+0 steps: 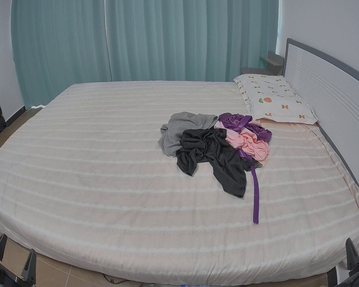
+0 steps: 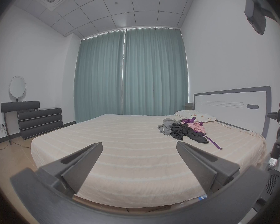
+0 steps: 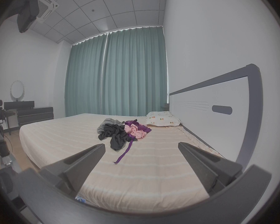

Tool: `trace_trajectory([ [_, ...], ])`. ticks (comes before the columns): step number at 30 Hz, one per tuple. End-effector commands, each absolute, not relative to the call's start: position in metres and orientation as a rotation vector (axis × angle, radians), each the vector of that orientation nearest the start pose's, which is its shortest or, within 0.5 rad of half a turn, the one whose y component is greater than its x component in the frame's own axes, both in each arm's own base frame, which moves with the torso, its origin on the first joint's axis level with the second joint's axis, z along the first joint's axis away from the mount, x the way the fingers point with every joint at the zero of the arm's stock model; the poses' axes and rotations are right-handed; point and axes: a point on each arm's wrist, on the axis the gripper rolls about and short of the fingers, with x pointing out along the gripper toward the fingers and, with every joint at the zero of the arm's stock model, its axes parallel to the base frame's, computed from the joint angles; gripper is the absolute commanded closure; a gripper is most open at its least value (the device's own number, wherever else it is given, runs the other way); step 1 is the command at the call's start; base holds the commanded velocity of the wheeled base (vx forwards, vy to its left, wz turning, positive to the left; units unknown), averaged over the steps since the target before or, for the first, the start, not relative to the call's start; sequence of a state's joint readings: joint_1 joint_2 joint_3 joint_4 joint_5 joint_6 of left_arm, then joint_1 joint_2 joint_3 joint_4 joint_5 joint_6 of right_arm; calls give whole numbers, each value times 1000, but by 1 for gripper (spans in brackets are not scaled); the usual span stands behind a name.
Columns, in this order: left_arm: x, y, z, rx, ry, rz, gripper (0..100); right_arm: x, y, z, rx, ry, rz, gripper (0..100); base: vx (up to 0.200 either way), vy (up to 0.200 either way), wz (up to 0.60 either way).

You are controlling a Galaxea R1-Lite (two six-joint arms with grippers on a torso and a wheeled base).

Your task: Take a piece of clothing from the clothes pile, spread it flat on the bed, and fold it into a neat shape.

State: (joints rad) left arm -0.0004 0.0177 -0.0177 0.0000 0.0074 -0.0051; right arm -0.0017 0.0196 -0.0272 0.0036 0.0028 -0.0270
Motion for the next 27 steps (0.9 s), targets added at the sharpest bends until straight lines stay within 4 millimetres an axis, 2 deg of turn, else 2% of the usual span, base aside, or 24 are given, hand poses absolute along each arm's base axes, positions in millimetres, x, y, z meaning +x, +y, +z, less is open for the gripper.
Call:
trace_trajectory([
  [1,-23,0,75,-5,0,8,0,-17,0,150,-3,-35,14,0,0,0,0],
  [4,-23,0,75,-5,0,8,0,-3,1,157,-43,27,50,0,0,0,0],
  [6,-23,0,75,-6,0,9,0,27,2,164,-62,167,97,0,0,0,0],
  [12,-23,0,75,-5,0,8,0,96,12,155,24,421,206,0,0,0,0],
  [13,-23,0,75,-5,0,9,0,98,12,155,26,426,208,0,0,0,0],
  [14,-23,0,75,-6,0,8,0,123,19,150,63,469,230,0,0,0,0],
  [18,-23,0,75,-5,0,8,0,176,30,132,98,559,236,0,0,0,0],
  [20,-23,0,75,-5,0,8,0,210,35,115,106,626,221,0,0,0,0],
  [22,-23,0,75,-6,0,8,0,236,40,102,138,656,211,0,0,0,0],
  [23,-23,0,75,-6,0,8,0,236,40,102,138,656,211,0,0,0,0],
  [24,-23,0,75,-5,0,8,0,258,49,93,189,661,216,0,0,0,0],
  [25,-23,0,75,-5,0,8,0,258,49,93,189,661,216,0,0,0,0],
  [26,-23,0,75,-6,0,8,0,282,63,86,254,655,219,0,0,0,0],
  [27,-23,0,75,-5,0,9,0,293,67,82,278,660,212,0,0,0,0],
])
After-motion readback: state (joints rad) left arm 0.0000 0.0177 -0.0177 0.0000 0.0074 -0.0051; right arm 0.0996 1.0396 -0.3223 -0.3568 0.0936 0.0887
